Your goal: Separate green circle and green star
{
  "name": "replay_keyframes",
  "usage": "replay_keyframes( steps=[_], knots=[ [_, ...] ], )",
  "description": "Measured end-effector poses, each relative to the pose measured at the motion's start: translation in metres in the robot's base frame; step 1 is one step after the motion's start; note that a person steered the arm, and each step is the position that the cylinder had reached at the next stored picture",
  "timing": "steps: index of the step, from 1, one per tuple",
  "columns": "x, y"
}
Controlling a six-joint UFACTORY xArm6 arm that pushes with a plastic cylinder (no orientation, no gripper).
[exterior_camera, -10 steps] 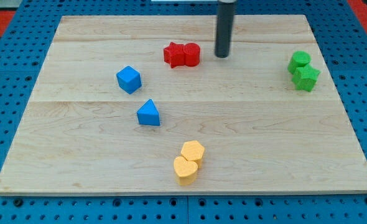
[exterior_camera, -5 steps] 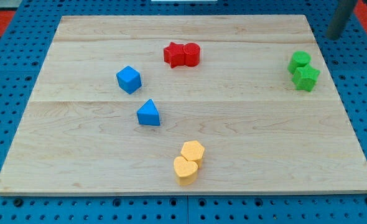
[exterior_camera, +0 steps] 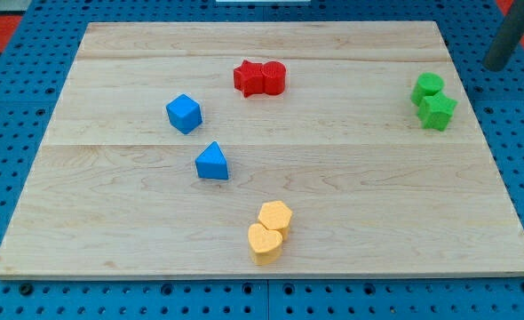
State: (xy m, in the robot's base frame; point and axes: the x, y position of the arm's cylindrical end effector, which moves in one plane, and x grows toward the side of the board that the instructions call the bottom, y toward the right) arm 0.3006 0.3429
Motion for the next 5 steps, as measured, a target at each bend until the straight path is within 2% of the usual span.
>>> replay_keyframes(
  steps=[2,5],
  knots=[
    [0.067,-0.006],
    [0.064,-0.086]
  ],
)
